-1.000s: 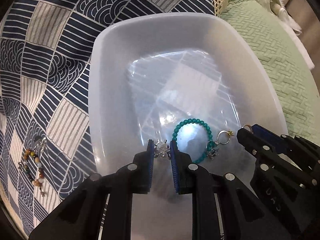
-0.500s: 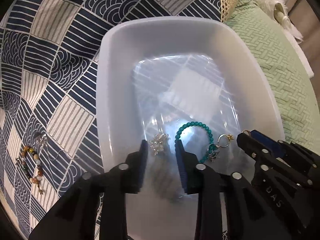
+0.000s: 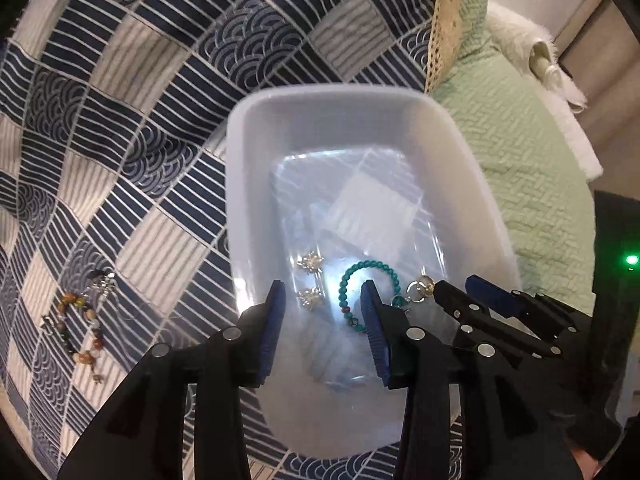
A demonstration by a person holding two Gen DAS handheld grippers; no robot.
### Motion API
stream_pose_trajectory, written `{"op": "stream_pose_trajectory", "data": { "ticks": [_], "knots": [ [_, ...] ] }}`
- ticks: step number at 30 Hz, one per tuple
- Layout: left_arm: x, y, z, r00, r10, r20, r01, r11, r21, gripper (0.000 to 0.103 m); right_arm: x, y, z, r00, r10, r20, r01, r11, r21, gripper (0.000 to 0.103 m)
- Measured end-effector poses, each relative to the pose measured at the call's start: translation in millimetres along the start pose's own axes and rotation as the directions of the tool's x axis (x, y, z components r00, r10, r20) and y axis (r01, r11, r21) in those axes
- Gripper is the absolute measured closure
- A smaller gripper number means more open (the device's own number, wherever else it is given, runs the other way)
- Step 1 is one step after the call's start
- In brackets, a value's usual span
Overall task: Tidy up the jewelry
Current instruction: 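Carry both pieces over the white tray and open both tools, then move both open tools back over the cloth, then close the left tool on a silver ring on the cloth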
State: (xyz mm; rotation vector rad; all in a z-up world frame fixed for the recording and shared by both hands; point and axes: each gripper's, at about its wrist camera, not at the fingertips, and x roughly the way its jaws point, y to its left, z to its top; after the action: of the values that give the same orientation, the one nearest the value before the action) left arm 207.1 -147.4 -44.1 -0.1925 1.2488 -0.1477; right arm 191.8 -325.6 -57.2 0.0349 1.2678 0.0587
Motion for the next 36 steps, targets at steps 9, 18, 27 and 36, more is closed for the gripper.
{"op": "stream_pose_trajectory", "data": {
  "ticks": [9, 18, 27, 36],
  "knots": [
    [-97, 54, -57, 0.990, 0.107, 0.096, -0.108, 0.994, 0.008, 0.039, -50, 50, -16, 0.986, 0.121, 0.115, -0.109, 0.988, -0.106, 0.040],
    [-106, 165, -144, 0.979, 0.203, 0.016, -0.196, 0.962, -0.188, 0.039, -61, 115, -44, 0.970, 0.213, 0.119, -0.189, 0.964, -0.184, 0.030],
    [-62, 169, -178, 0.967, 0.227, -0.114, -0.245, 0.953, -0.177, 0.039, -47, 171, -80, 0.977, 0.211, 0.042, -0.189, 0.935, -0.299, 0.030],
    [-35, 166, -182, 0.962, 0.209, -0.178, -0.242, 0.951, -0.191, 0.049, -38, 187, -93, 0.983, 0.181, 0.024, -0.161, 0.924, -0.347, 0.030]
  ]
}}
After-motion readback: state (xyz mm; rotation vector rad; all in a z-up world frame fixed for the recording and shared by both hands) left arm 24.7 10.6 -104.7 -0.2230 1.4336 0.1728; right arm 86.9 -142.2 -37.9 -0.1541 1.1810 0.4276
